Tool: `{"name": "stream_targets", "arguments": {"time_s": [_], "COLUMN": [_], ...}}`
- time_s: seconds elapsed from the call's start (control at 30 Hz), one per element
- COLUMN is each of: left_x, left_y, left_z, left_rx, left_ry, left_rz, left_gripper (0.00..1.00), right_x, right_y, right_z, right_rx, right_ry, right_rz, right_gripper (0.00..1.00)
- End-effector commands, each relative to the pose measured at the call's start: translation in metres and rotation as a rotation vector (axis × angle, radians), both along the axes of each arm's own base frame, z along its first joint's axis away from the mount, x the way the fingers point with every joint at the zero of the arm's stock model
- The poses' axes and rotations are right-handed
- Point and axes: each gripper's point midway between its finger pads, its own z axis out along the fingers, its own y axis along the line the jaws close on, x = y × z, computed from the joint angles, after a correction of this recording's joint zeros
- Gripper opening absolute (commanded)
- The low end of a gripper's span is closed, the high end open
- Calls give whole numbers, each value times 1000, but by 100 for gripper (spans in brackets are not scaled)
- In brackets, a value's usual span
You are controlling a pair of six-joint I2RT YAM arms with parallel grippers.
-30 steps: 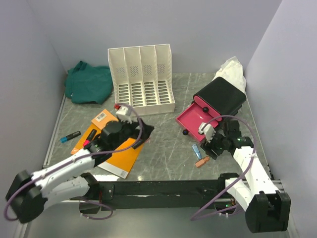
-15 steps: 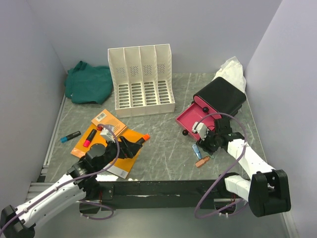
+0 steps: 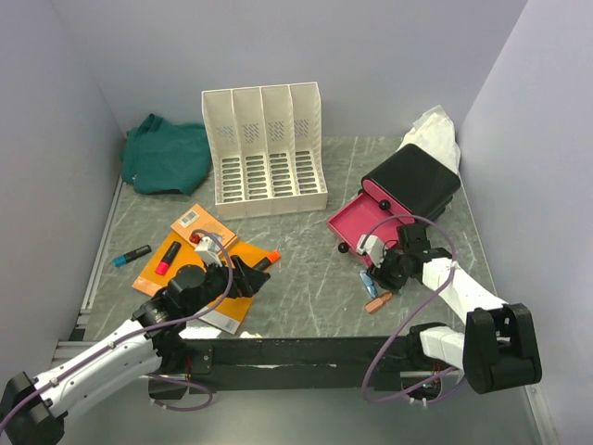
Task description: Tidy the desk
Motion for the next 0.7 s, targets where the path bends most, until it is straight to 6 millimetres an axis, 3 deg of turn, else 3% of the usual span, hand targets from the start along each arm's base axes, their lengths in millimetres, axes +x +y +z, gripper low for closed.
{"name": "stream_targets", "arguments": {"time_s": [0.0,0.07,0.23,0.4,0.57,0.67], "left_x": [1,1,1,-2,-4,-5], "left_y": [-9,-9,-8,-12,-19,-25], "left_z": [19,19,17,18,23,19], "left_rx": [-58,-59,-61,-71,-85,-85], "left_ry": [-42,-43,-41,-42,-52,-33], "left_rz": [-29,-29,-27,-48,-89,-113], "left_gripper": [99,99,100,99,99,99], "right_x": [-6,-10,-11,-11,-20,-29], "right_y": [3,2,-2,-3,0,14], "right_z": [-14,-16,-4,18,47,71], "right_rx": [-3,-12,-30,-30,-5,80], "right_ry": [44,68,20,-48,-106,-108], "right_rz": [49,56,66,72,94,117], "right_gripper": [52,43,29,0,0,0]}}
